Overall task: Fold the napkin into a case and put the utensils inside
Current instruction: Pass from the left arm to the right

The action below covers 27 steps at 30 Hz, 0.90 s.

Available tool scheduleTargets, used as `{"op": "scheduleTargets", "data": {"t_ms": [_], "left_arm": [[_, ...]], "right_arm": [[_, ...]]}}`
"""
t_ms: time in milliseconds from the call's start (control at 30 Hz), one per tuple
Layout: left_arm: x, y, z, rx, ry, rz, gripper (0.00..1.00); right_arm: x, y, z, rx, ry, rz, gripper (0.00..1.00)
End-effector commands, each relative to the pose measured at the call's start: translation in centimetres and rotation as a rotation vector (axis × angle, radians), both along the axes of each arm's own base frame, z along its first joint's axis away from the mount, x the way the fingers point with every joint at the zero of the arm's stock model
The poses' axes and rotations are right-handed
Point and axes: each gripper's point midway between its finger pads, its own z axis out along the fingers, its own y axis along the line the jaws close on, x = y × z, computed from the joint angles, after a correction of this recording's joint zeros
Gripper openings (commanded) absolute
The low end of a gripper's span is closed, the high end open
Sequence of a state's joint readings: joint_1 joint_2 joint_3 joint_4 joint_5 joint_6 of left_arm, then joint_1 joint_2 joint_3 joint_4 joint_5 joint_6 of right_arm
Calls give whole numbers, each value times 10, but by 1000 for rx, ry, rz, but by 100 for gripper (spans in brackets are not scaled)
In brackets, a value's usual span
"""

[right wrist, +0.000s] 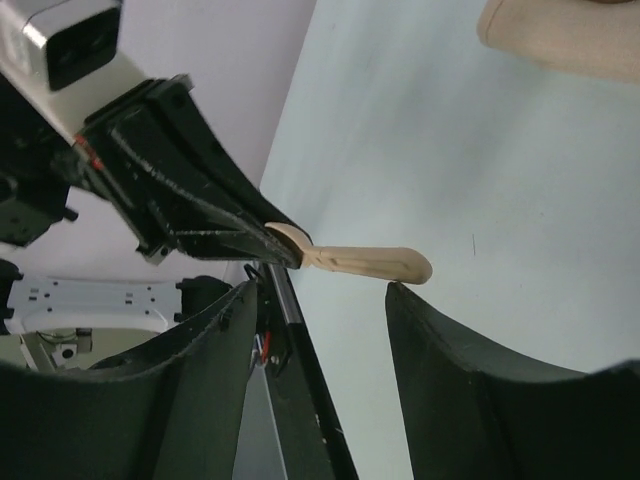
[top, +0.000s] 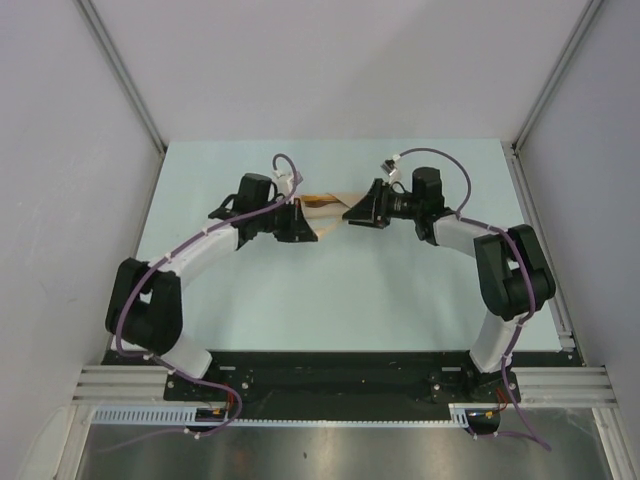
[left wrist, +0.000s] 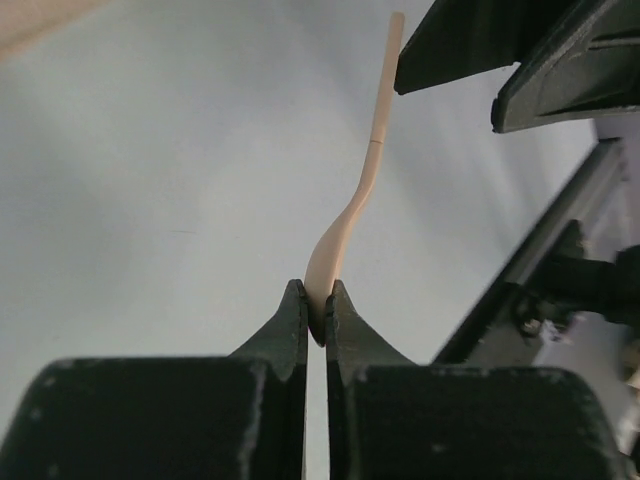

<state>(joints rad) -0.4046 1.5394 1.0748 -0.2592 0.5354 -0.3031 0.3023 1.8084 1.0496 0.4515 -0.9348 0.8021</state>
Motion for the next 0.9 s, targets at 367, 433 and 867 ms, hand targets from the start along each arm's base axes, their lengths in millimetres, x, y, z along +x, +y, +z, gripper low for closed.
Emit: {"op": "scheduleTargets", "data": {"t_ms": [367, 433, 867], "left_arm": [[-20, -13, 22, -399, 248, -95, 0], [-22, -14, 24, -420, 271, -93, 0], [-9, 3, 43, -430, 128, 103, 36]], "right_arm": [[-9, 17, -2, 78, -58, 97, 52], [-9, 19, 5, 108, -86, 93, 52], [-8, 8, 37, 450, 26, 5, 0]]}}
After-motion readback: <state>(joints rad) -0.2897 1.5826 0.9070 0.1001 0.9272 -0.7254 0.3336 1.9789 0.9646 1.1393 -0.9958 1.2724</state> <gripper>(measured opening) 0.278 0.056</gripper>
